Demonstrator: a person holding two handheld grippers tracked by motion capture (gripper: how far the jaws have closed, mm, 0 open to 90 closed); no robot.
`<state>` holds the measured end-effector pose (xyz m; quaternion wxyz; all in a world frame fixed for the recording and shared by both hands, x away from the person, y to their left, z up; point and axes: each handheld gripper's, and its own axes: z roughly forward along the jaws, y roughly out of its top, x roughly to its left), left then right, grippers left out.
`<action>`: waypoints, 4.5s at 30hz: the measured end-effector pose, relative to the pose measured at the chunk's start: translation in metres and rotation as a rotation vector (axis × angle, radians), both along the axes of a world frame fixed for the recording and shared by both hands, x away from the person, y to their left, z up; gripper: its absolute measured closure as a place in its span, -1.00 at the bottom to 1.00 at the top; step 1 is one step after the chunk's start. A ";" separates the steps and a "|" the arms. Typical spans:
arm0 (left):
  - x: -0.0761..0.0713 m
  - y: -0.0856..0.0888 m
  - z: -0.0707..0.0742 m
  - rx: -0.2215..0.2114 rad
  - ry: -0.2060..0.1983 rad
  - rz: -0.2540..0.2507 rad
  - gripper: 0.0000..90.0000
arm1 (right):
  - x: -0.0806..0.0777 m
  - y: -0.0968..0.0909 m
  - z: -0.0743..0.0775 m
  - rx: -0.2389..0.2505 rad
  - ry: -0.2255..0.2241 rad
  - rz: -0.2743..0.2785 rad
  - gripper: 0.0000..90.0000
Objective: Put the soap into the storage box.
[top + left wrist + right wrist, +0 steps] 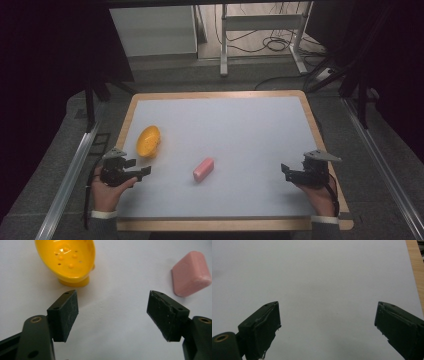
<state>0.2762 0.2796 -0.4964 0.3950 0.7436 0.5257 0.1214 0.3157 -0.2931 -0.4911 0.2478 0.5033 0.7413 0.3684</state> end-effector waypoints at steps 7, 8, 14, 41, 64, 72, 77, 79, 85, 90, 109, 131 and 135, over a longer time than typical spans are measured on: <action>-0.002 -0.008 0.010 0.003 0.009 -0.023 -0.41 | -0.002 -0.002 0.002 0.006 -0.005 0.003 -0.85; -0.002 -0.009 0.012 0.006 0.008 -0.027 -0.41 | -0.003 -0.002 0.002 0.005 -0.009 0.004 -0.85; 0.000 -0.016 0.028 0.019 -0.010 -0.048 -0.41 | -0.003 -0.004 0.003 -0.001 -0.014 -0.005 -0.85; 0.010 -0.048 0.045 0.082 -0.016 -0.141 -0.43 | -0.004 -0.004 0.002 -0.020 -0.014 -0.008 -0.84; 0.023 -0.083 0.045 0.133 -0.003 -0.213 -0.46 | -0.004 -0.003 0.001 -0.033 -0.015 -0.006 -0.84; 0.028 -0.095 0.050 0.148 -0.004 -0.226 -0.47 | -0.004 -0.002 0.000 -0.036 -0.010 -0.002 -0.84; 0.032 -0.104 0.050 0.150 0.012 -0.231 -0.47 | -0.004 -0.002 0.000 -0.037 -0.010 -0.004 -0.84; 0.033 -0.107 0.050 0.157 0.017 -0.236 -0.47 | -0.003 -0.002 -0.001 -0.041 -0.009 -0.005 -0.84; 0.037 -0.116 0.048 0.175 0.030 -0.253 -0.47 | -0.003 -0.002 -0.002 -0.044 -0.004 -0.006 -0.84; 0.042 -0.124 0.045 0.155 0.061 -0.245 -0.48 | -0.003 -0.001 -0.002 -0.047 -0.005 -0.005 -0.84; 0.052 -0.159 0.032 0.211 0.119 -0.307 -0.47 | -0.002 -0.001 -0.003 -0.048 -0.004 -0.002 -0.84; 0.069 -0.183 0.006 0.211 0.213 -0.337 -0.36 | -0.001 0.001 -0.006 -0.059 0.006 0.004 -0.84; 0.071 -0.188 0.000 0.227 0.226 -0.337 -0.33 | -0.001 0.002 -0.007 -0.067 0.008 0.002 -0.84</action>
